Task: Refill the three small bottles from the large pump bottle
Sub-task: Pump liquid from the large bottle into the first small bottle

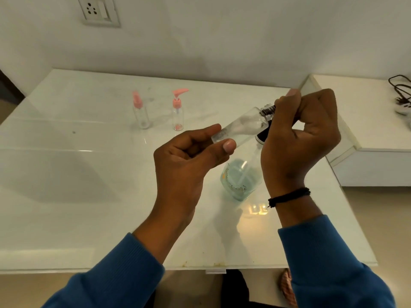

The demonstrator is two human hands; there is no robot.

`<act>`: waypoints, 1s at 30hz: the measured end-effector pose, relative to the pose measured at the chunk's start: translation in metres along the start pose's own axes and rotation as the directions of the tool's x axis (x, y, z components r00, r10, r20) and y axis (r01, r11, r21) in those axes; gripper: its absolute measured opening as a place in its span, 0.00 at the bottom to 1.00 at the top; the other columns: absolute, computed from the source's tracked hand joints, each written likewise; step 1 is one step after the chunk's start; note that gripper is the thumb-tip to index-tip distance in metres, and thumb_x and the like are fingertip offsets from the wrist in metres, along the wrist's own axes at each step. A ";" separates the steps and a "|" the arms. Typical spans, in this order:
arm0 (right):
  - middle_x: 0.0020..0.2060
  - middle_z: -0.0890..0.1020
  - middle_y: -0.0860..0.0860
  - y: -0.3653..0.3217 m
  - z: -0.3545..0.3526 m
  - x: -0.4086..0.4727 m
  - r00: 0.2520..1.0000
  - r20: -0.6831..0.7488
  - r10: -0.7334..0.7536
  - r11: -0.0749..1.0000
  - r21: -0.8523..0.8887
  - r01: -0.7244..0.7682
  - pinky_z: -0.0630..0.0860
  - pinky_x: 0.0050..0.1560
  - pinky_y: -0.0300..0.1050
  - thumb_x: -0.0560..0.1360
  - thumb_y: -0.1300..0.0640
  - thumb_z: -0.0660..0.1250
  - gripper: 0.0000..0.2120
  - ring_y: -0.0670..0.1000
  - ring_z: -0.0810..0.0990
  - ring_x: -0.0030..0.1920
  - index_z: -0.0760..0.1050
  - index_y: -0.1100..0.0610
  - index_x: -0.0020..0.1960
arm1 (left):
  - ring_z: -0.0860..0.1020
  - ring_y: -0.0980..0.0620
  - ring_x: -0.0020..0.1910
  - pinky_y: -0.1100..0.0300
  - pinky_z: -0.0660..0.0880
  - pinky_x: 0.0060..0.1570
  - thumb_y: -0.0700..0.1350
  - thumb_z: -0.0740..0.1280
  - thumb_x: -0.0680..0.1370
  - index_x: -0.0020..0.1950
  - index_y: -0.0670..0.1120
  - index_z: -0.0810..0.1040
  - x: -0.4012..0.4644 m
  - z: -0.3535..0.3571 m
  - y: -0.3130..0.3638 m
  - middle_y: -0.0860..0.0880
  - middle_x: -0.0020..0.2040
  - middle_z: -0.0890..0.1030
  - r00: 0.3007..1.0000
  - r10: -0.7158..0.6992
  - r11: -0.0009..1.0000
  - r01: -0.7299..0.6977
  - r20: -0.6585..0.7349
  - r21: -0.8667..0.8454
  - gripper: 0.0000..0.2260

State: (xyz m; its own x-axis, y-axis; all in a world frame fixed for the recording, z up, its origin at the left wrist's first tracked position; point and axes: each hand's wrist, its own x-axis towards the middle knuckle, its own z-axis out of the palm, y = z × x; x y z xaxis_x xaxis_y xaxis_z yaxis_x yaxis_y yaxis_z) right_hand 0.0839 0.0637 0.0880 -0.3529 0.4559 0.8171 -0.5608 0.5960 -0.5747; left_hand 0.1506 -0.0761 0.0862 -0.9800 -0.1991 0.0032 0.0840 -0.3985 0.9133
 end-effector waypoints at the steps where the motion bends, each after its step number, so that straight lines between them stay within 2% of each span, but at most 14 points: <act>1: 0.29 0.71 0.61 0.001 0.000 -0.001 1.000 0.001 0.005 1.000 0.005 -0.005 0.64 0.33 0.42 0.79 0.69 0.66 0.18 0.48 0.66 0.34 0.71 0.67 0.30 | 0.86 0.41 0.47 0.54 0.83 0.48 0.43 0.77 0.64 0.55 0.41 0.84 0.000 0.000 0.000 0.44 0.46 0.87 1.000 -0.003 1.000 0.003 -0.002 -0.005 0.20; 12: 0.29 0.71 0.61 0.002 -0.001 -0.001 1.000 0.001 0.020 1.000 0.011 -0.020 0.65 0.34 0.45 0.79 0.68 0.66 0.18 0.48 0.66 0.34 0.71 0.68 0.30 | 0.86 0.42 0.47 0.55 0.83 0.48 0.44 0.77 0.63 0.54 0.42 0.84 -0.001 0.001 -0.001 0.45 0.47 0.88 1.000 -0.003 1.000 0.003 -0.007 0.004 0.20; 18: 0.29 0.71 0.60 -0.001 0.001 0.000 1.000 0.000 0.013 1.000 0.012 -0.013 0.64 0.33 0.41 0.78 0.68 0.66 0.18 0.48 0.67 0.34 0.72 0.68 0.30 | 0.86 0.42 0.47 0.55 0.83 0.48 0.44 0.77 0.63 0.55 0.41 0.84 0.000 0.001 -0.002 0.45 0.47 0.88 1.000 0.003 1.000 -0.003 -0.002 0.001 0.21; 23: 0.29 0.72 0.61 0.002 -0.001 0.000 1.000 0.006 0.017 1.000 0.022 -0.017 0.65 0.34 0.44 0.79 0.68 0.66 0.18 0.48 0.66 0.34 0.71 0.69 0.30 | 0.86 0.42 0.47 0.55 0.83 0.48 0.44 0.77 0.63 0.55 0.41 0.84 -0.001 0.001 -0.001 0.45 0.47 0.88 1.000 -0.003 1.000 0.003 -0.001 -0.004 0.21; 30: 0.29 0.71 0.61 0.003 0.000 -0.001 1.000 0.000 0.018 0.999 0.029 -0.018 0.65 0.34 0.42 0.79 0.69 0.66 0.18 0.48 0.66 0.34 0.72 0.68 0.30 | 0.86 0.41 0.47 0.55 0.83 0.47 0.43 0.77 0.63 0.54 0.41 0.84 -0.001 0.002 -0.001 0.44 0.46 0.87 1.000 0.005 1.000 -0.005 -0.002 -0.008 0.20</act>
State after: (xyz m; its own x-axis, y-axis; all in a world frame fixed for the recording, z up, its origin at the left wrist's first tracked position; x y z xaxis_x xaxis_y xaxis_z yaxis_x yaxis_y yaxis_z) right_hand 0.0826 0.0653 0.0849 -0.3629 0.4665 0.8067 -0.5756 0.5686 -0.5877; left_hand 0.1508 -0.0742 0.0859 -0.9792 -0.2028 0.0065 0.0899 -0.4047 0.9100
